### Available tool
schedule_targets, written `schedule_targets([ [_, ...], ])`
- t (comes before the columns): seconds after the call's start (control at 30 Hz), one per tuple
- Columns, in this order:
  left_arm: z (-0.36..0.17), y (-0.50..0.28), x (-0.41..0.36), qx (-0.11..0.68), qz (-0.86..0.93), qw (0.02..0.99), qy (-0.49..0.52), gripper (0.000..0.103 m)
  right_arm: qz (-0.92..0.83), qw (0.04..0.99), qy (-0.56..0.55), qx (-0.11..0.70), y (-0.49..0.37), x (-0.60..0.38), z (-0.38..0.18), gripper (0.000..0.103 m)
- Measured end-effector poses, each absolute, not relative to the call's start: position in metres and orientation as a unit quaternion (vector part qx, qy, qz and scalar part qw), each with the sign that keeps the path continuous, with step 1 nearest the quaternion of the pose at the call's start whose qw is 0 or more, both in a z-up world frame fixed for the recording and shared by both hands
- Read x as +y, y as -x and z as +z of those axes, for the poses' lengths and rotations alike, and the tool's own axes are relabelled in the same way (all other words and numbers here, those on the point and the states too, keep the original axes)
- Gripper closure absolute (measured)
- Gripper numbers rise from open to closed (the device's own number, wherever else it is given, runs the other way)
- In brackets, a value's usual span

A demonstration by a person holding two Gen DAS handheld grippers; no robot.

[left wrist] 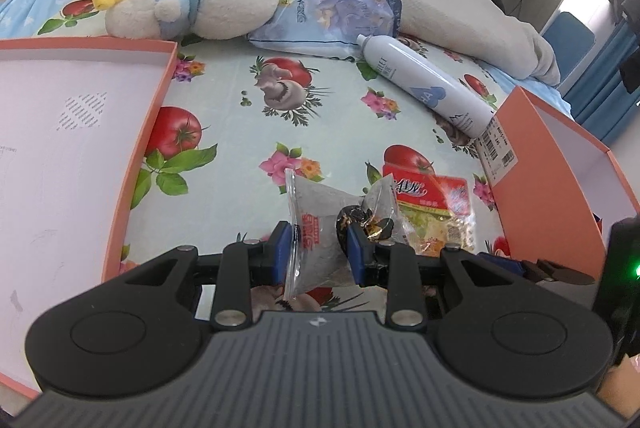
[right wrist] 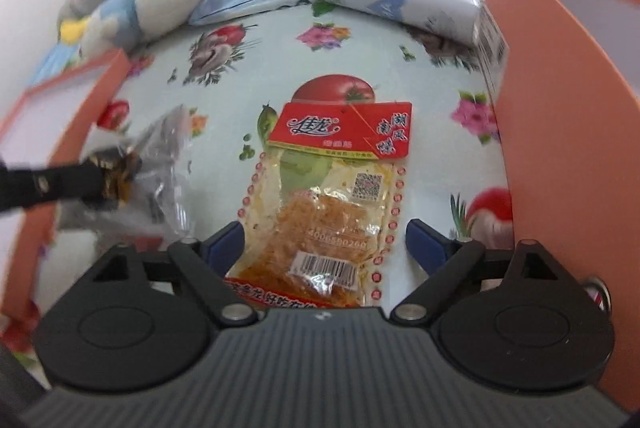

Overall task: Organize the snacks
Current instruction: 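Lift the clear bag with left tool while right tool lifts the red-labelled packet, then carry the red-labelled packet and clear bag over the pink box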

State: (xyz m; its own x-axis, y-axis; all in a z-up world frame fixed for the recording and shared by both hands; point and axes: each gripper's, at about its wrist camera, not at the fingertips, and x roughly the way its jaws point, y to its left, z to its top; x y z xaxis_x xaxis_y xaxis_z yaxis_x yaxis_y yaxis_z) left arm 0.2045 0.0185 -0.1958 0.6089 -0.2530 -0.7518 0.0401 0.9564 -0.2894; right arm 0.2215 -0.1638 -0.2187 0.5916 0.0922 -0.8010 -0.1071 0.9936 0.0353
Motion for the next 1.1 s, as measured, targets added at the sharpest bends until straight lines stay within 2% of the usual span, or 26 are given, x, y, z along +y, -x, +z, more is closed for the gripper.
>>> schedule_targets([
  [0.13, -0.196, -0.205, 0.019, 0.435, -0.081, 0.888, 0.124, 0.068, 0.067, 0.893, 0.031, 0.444, -0.221, -0.157, -0.222, 0.014],
  [0.2, -0.196, -0.205, 0.019, 0.434, -0.079, 0.889, 0.125, 0.068, 0.068, 0.894, 0.036, 0.441, -0.221, -0.154, -0.219, 0.033],
  [0.27, -0.195, -0.206, 0.02, 0.434, -0.076, 0.888, 0.129, 0.068, 0.076, 0.894, 0.036, 0.441, -0.22, -0.154, -0.217, 0.046],
  [0.4, -0.194, -0.206, 0.022, 0.433, -0.07, 0.889, 0.132, 0.068, 0.087, 0.892, 0.021, 0.442, -0.214, -0.159, -0.212, 0.065],
  [0.53, -0.191, -0.206, 0.022, 0.433, -0.074, 0.889, 0.131, 0.068, 0.087, 0.894, 0.022, 0.439, -0.209, -0.161, -0.202, 0.079],
  [0.8, -0.167, -0.208, 0.018, 0.416, -0.084, 0.895, 0.135, 0.068, 0.083, 0.91, 0.0, 0.405, -0.205, -0.172, -0.157, 0.083],
  [0.87, -0.156, -0.21, 0.016, 0.408, -0.089, 0.898, 0.137, 0.073, 0.079, 0.916, -0.006, 0.392, -0.205, -0.178, -0.14, 0.083],
  [0.93, -0.141, -0.213, 0.012, 0.398, -0.098, 0.901, 0.141, 0.084, 0.073, 0.922, -0.011, 0.38, -0.205, -0.185, -0.123, 0.083],
  [1.1, -0.11, -0.223, -0.005, 0.369, -0.126, 0.911, 0.132, 0.093, 0.053, 0.937, -0.006, 0.345, -0.204, -0.203, -0.087, 0.083],
])
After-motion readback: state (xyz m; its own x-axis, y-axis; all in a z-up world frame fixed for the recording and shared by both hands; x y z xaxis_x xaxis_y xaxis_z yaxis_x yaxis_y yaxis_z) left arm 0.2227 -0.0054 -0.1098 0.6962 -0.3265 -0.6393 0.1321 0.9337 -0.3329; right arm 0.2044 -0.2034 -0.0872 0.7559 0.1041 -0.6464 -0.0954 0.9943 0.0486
